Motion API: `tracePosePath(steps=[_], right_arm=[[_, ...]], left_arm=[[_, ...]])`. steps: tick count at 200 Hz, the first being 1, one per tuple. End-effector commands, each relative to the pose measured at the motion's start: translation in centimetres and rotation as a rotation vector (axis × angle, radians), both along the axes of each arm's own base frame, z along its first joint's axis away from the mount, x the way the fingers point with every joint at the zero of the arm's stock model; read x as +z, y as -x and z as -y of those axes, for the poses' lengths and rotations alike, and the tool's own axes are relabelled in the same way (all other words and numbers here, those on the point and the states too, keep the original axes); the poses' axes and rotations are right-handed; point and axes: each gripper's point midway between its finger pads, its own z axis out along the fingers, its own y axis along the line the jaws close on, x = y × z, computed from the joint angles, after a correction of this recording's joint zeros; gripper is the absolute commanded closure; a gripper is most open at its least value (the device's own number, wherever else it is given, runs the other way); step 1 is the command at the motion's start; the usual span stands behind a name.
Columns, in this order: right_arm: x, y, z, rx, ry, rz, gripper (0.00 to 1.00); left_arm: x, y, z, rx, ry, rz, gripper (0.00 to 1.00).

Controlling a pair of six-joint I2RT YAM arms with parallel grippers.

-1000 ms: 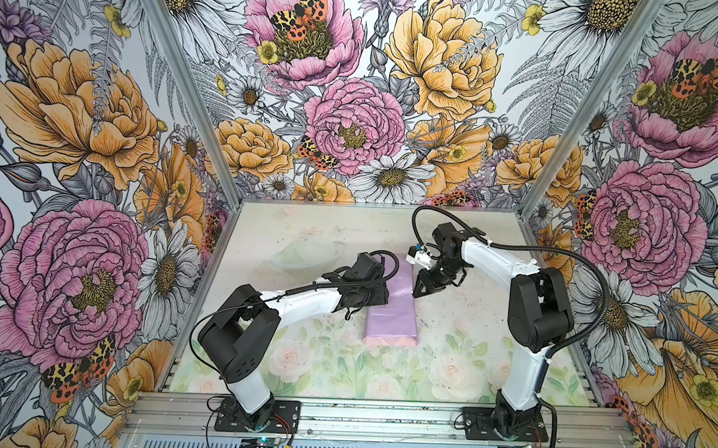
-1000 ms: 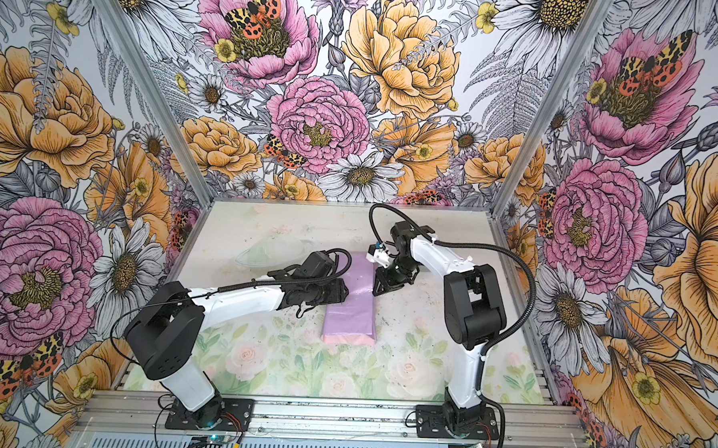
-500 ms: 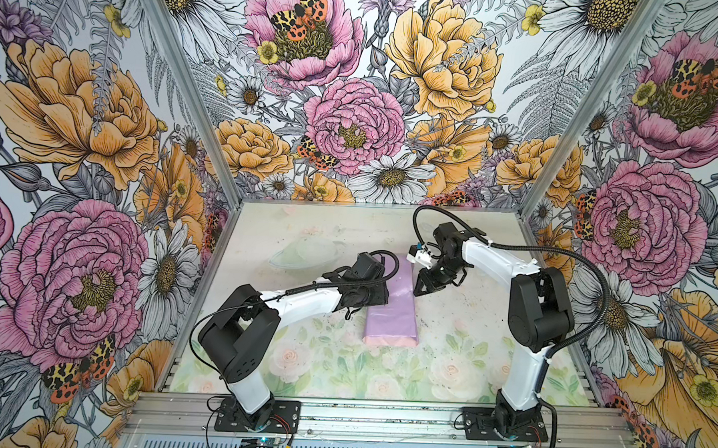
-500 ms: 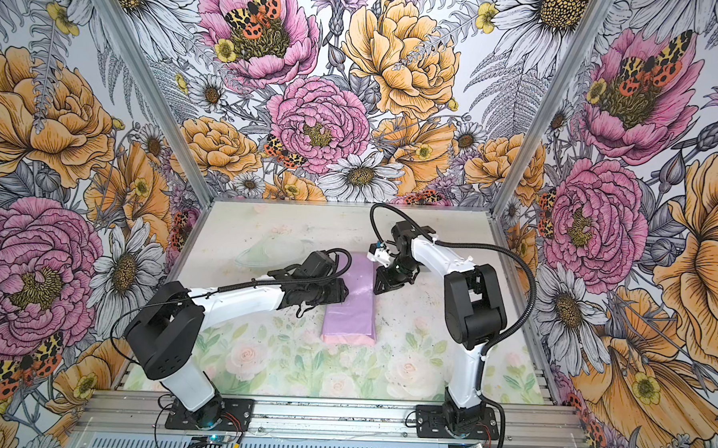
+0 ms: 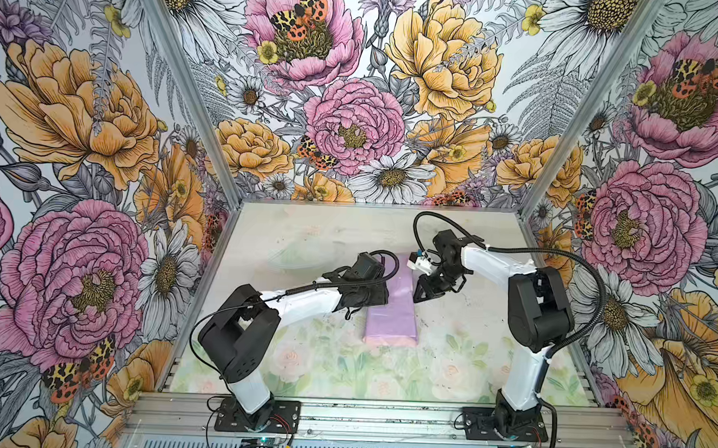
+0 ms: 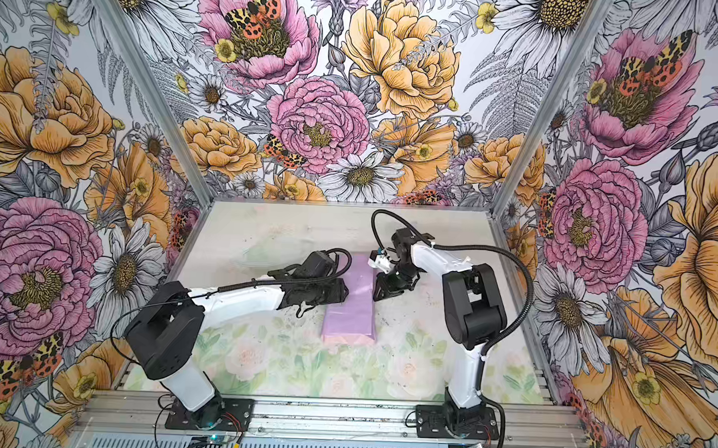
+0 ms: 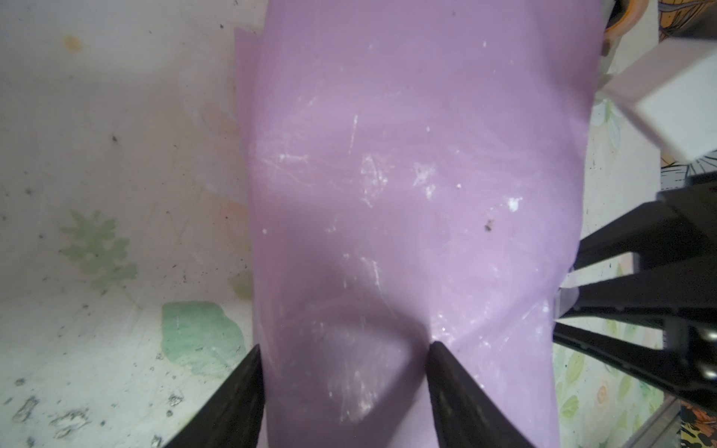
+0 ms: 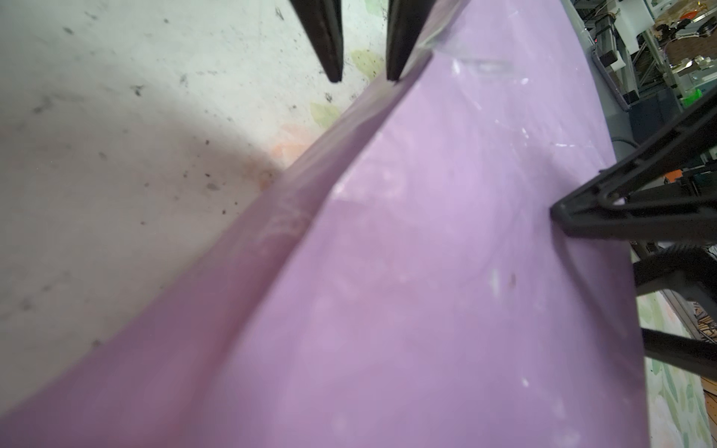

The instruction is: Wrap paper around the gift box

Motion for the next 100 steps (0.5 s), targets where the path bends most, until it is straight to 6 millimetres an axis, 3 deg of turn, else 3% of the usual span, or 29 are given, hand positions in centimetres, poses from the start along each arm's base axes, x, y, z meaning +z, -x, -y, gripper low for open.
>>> tracePosePath(steps=[1, 34, 100], right_arm=[[1.0, -0.9, -0.8, -0.025, -0.058, 0.054, 0.77], [1.3, -1.4, -0.5, -0.065, -0.059, 0.105, 0.76], [4.1, -1.5, 3.3, -0.209, -0.003, 0.204, 0.74]], left_arm=[[-1.3, 0.0, -1.0, 0.000, -0.074, -0.013, 0.35], [-1.3, 0.1, -1.0, 0.001, -0.074, -0.014, 0.35], [-1.4, 0.2, -1.1, 0.000, -0.076, -0.015, 0.35]])
